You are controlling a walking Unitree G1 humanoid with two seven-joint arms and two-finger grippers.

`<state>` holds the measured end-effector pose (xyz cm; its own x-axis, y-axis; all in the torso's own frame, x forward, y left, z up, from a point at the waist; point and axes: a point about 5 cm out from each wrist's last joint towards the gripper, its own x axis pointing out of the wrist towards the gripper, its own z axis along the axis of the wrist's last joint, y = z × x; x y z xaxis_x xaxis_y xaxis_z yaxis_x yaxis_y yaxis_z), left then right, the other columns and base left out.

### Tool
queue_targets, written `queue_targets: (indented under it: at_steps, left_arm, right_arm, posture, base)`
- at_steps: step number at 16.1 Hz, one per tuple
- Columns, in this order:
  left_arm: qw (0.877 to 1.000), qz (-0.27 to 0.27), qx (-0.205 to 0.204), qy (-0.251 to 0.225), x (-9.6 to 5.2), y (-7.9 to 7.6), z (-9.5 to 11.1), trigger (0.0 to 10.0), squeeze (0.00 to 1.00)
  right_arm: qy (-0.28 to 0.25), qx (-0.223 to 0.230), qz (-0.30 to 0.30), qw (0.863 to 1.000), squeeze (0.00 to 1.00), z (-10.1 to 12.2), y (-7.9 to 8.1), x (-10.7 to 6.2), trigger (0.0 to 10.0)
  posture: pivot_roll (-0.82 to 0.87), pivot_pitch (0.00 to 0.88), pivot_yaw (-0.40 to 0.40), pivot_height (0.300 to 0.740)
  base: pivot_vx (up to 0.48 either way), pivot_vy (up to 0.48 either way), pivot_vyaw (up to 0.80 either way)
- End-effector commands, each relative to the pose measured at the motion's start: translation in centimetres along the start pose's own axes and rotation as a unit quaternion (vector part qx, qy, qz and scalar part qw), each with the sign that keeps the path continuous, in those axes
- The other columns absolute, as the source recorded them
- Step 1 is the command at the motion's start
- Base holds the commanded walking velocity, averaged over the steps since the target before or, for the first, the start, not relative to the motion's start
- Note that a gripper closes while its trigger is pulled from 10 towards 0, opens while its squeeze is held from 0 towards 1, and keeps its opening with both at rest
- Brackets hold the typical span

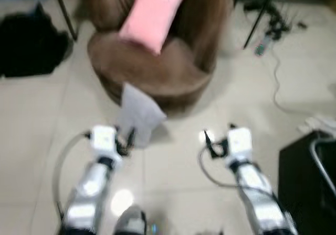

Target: Move the pillow to the sofa from floor

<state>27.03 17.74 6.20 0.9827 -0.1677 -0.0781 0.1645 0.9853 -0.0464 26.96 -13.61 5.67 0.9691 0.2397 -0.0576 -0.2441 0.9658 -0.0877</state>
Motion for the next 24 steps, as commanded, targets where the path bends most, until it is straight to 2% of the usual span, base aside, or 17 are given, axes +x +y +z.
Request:
queue_targets:
  at_steps: [1,3,4,5,9,11,13,15,17,19,21,24]
  left_arm:
    - [1.0,-0.014,-0.013,0.004,0.2,-1.2,-0.4,10.0,0.0]
    - [0.999,-0.02,-0.039,0.005,0.1,-1.5,-0.6,10.0,0.0]
    - [0.999,-0.021,-0.041,0.001,0.0,-1.5,-0.5,10.0,0.0]
    - [0.999,-0.025,-0.023,-0.001,0.0,-1.5,-0.5,10.0,0.0]
    - [0.999,-0.019,-0.048,-0.012,-0.1,-1.7,-0.5,10.0,0.0]
    - [1.0,-0.008,-0.023,0.0,-0.2,-1.4,-0.7,10.0,0.0]
    - [1.0,-0.007,-0.016,0.008,-0.2,-1.2,-0.9,10.0,0.0]
    - [0.999,0.006,0.006,0.04,-0.2,-1.1,-1.6,10.0,0.0]
    - [0.999,0.004,0.001,0.034,-0.3,-1.2,-1.5,10.0,0.0]
    - [1.0,-0.01,0.021,0.008,-0.3,-1.6,-0.9,10.0,0.0]
    - [1.0,-0.011,0.021,0.011,-0.3,-1.7,-0.9,10.0,0.0]
    - [0.998,-0.005,0.044,0.035,-0.3,-1.5,-1.5,10.0,0.0]
  right_arm:
    - [0.022,-0.005,-0.014,1.0,0.0,-1.0,-1.0,-0.9,10.0]
    - [0.026,-0.005,-0.011,1.0,0.0,-1.1,-1.0,-1.0,10.0]
    - [0.027,-0.006,-0.01,1.0,0.0,-1.1,-1.0,-1.0,10.0]
    - [0.028,-0.007,-0.007,1.0,0.0,-1.1,-1.0,-1.0,10.0]
    - [0.032,-0.009,-0.002,0.999,0.0,-1.2,-1.1,-1.2,10.0]
    - [0.031,-0.01,0.003,0.999,0.0,-1.2,-1.0,-1.3,10.0]
    - [0.03,-0.009,0.007,0.999,0.0,-1.3,-0.7,-1.5,10.0]
    - [0.036,-0.007,0.014,0.999,0.0,-1.5,-0.3,-1.7,10.0]
    - [0.038,-0.007,0.015,0.999,0.0,-1.6,-0.3,-1.8,10.0]
    - [0.038,-0.008,0.015,0.999,0.0,-1.6,-0.3,-1.8,10.0]
    - [0.037,-0.011,0.017,0.999,0.0,-1.6,-0.3,-1.8,10.0]
    - [0.035,-0.013,0.023,0.999,0.0,-1.7,-0.1,-1.9,10.0]
  posture:
    - [0.11,0.186,-0.102,0.74]
    - [0.11,0.187,-0.103,0.74]
    - [0.11,0.187,-0.104,0.74]
    - [0.11,0.188,-0.106,0.74]
    - [0.11,0.198,-0.109,0.74]
    - [0.1,0.2,-0.109,0.74]
    - [0.1,0.201,-0.108,0.74]
    - [0.1,0.202,-0.105,0.74]
    - [0.1,0.203,-0.104,0.74]
    - [0.1,0.204,-0.104,0.74]
    - [0.1,0.202,-0.103,0.74]
    - [0.1,0.198,-0.101,0.74]
  base:
    - [0.0,0.0,0.0]
    - [0.0,0.24,0.0]
    - [0.0,0.48,0.0]
    - [0.0,0.48,0.0]
    - [0.0,0.48,0.0]
    - [0.172,0.407,0.0]
    - [0.435,0.0,0.0]
    - [0.0,0.0,0.0]
    - [0.0,0.0,0.0]
    - [0.0,0.0,0.0]
    - [0.409,0.251,0.0]
    - [0.428,0.0,0.0]
